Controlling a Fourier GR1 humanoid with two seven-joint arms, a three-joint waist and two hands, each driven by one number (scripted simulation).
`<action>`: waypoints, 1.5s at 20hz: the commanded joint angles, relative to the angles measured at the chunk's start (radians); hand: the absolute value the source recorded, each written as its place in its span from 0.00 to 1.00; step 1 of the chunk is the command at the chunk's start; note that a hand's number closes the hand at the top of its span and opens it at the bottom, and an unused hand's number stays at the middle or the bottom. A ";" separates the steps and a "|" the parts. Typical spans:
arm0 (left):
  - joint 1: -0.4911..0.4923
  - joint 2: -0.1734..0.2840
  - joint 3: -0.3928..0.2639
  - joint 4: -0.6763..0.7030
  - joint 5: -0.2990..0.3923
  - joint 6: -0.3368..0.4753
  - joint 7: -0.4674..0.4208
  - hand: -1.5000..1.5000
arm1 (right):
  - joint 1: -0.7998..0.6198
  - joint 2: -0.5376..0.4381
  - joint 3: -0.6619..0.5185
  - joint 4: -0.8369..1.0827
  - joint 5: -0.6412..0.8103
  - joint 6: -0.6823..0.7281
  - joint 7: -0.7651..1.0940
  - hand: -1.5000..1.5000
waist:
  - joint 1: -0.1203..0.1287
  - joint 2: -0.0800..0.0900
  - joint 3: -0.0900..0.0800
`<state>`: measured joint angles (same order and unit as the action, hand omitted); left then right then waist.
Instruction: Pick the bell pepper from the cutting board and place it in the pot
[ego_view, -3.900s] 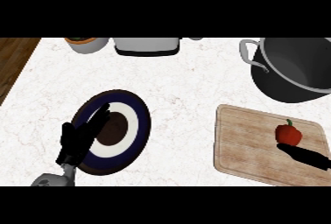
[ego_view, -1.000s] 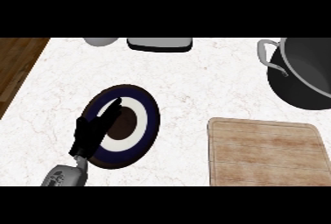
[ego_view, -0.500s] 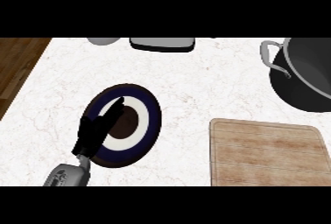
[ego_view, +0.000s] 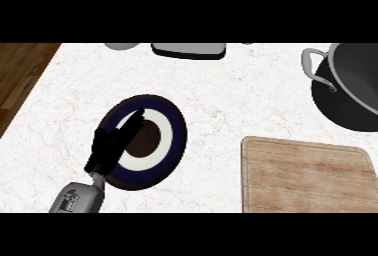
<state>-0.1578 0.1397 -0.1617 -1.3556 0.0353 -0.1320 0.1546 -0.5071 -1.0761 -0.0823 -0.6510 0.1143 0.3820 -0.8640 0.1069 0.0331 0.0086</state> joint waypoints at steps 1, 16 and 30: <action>-0.028 -0.007 0.011 0.028 0.002 0.006 0.015 0.50 | -0.086 0.025 0.083 0.049 0.085 0.066 -0.120 1.00 | -0.006 -0.001 -0.003; -0.023 -0.007 0.016 -0.011 0.007 0.000 0.041 0.50 | -0.344 0.224 0.351 0.230 0.520 -0.441 0.001 1.00 | -0.015 -0.007 -0.005; 0.008 0.025 0.046 0.014 0.002 -0.015 -0.007 0.50 | -0.457 0.433 0.355 0.477 0.548 -0.223 0.060 0.00 | -0.047 -0.010 -0.004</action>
<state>-0.1505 0.1474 -0.1337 -1.3560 0.0354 -0.1397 0.1652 -0.9417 -0.6819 0.3536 -0.2054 0.7469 0.1002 -0.7242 0.0733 0.0248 0.0033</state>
